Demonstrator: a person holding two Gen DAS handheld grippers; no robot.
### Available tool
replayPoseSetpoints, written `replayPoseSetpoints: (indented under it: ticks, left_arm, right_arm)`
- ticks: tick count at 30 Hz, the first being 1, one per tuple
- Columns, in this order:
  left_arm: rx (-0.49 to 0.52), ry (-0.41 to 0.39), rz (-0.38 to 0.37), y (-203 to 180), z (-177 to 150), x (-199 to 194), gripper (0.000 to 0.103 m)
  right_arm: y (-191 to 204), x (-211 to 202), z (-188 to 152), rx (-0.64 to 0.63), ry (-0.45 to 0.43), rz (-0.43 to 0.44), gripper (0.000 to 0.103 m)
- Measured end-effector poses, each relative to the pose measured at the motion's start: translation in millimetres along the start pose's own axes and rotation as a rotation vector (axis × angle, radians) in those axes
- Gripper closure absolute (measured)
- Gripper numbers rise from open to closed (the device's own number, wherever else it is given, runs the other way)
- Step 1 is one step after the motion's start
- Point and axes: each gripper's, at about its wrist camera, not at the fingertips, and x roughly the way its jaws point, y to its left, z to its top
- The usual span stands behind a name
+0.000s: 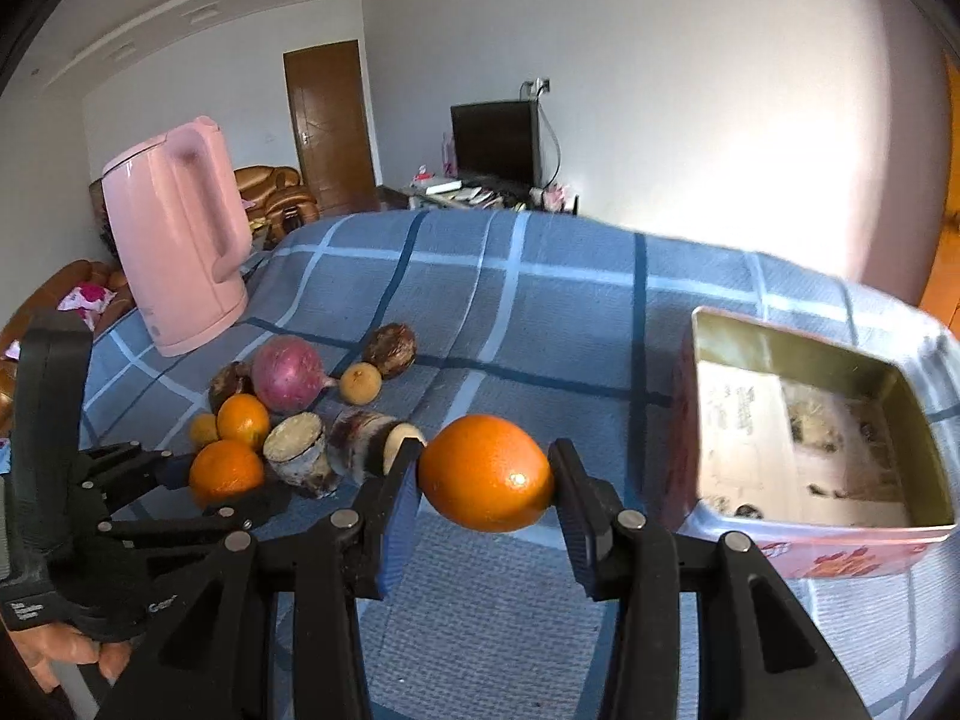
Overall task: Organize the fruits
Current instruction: 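Grasp the large orange with the left gripper while the right gripper grasps a smaller orange, then carry both oranges into the pink tin box and open both grippers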
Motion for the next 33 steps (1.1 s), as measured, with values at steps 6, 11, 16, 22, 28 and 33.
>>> replayPoseSetpoints:
  ticks: [6,11,16,22,28,33]
  left_arm:
    - [0.008,-0.171,-0.004,-12,-1,-36,0.054]
    - [0.021,-0.322,-0.021,-29,8,-67,0.054]
    - [0.032,-0.358,-0.06,-51,25,-70,0.053]
    - [0.05,-0.359,-0.119,-87,39,-54,0.053]
    - [0.087,-0.365,-0.163,-130,52,-44,0.053]
    - [0.118,-0.363,-0.203,-166,66,-31,0.053]
  right_arm:
    - [-1,-16,4,-0.031,-0.079,-0.07,0.058]
    - [-9,-27,9,-0.02,-0.124,-0.1,0.058]
    - [-31,-31,11,0.016,-0.136,-0.151,0.058]
    - [-65,-35,10,0.046,-0.139,-0.226,0.058]
    - [-101,-36,9,0.085,-0.132,-0.293,0.058]
    - [-132,-36,10,0.102,-0.122,-0.368,0.058]
